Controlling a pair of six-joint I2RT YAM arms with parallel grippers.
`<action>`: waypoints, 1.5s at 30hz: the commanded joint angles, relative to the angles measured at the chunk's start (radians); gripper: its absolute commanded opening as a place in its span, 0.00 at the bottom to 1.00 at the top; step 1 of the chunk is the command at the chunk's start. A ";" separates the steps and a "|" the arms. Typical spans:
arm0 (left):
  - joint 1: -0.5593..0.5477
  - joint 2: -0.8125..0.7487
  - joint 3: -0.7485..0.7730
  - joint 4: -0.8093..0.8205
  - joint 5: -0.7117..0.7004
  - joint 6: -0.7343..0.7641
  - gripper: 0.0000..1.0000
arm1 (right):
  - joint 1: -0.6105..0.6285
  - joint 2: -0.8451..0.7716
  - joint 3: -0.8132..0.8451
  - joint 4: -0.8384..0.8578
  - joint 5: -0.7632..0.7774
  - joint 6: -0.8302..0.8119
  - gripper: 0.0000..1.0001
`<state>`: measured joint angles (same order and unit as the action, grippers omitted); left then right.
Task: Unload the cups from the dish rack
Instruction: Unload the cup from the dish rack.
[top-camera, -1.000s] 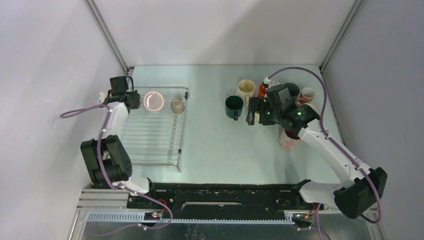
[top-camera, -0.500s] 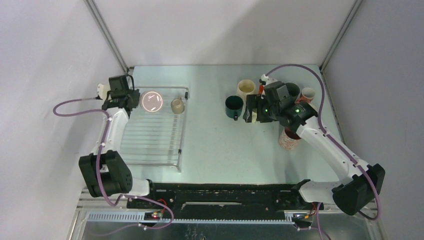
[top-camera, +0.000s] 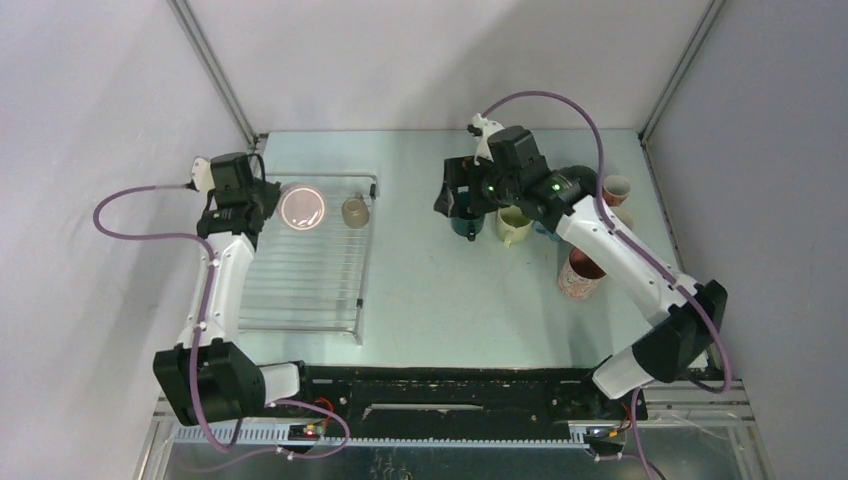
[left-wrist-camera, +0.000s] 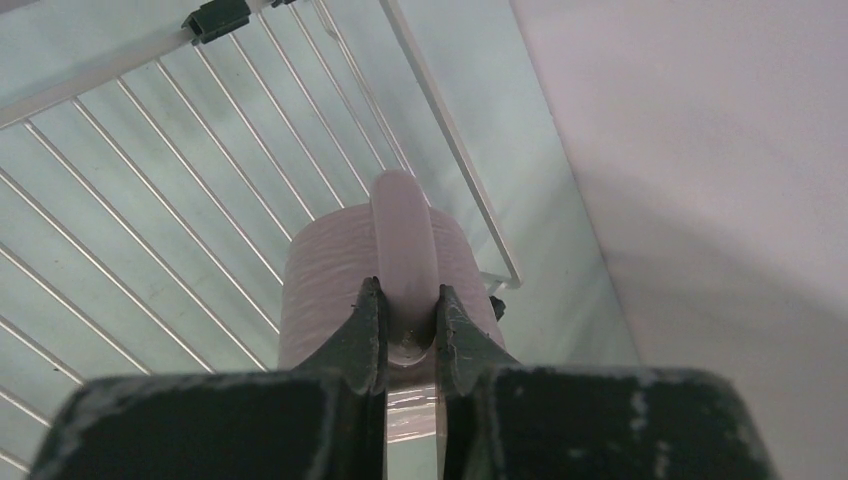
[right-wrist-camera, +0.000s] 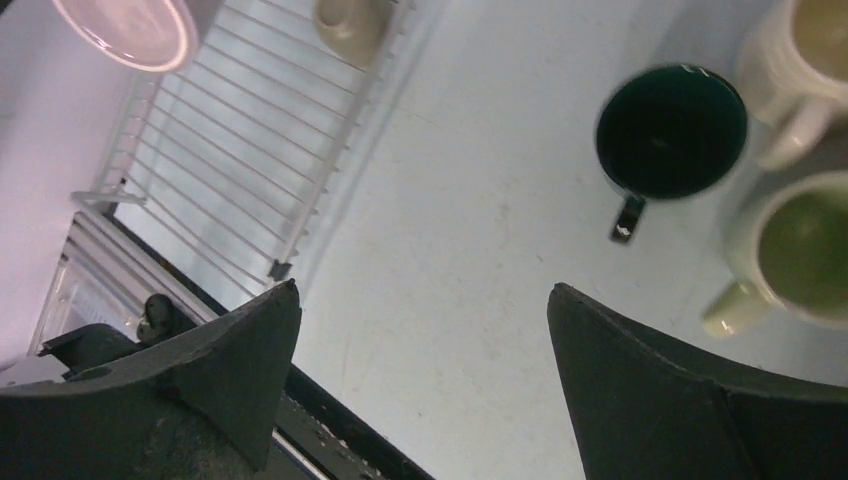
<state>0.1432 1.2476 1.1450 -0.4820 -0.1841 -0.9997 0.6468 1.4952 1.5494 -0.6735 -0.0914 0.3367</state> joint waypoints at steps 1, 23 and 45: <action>-0.006 -0.088 0.023 0.073 0.064 0.071 0.00 | 0.011 0.082 0.102 0.077 -0.148 -0.055 1.00; -0.090 -0.234 -0.009 0.092 0.443 0.251 0.00 | 0.015 0.451 0.467 0.218 -0.660 -0.107 1.00; -0.245 -0.156 0.065 0.181 0.587 0.252 0.00 | -0.131 0.598 0.467 0.500 -1.006 0.194 1.00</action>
<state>-0.0830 1.0996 1.1419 -0.4603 0.3340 -0.7246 0.5350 2.0670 2.0251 -0.2676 -1.0248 0.4442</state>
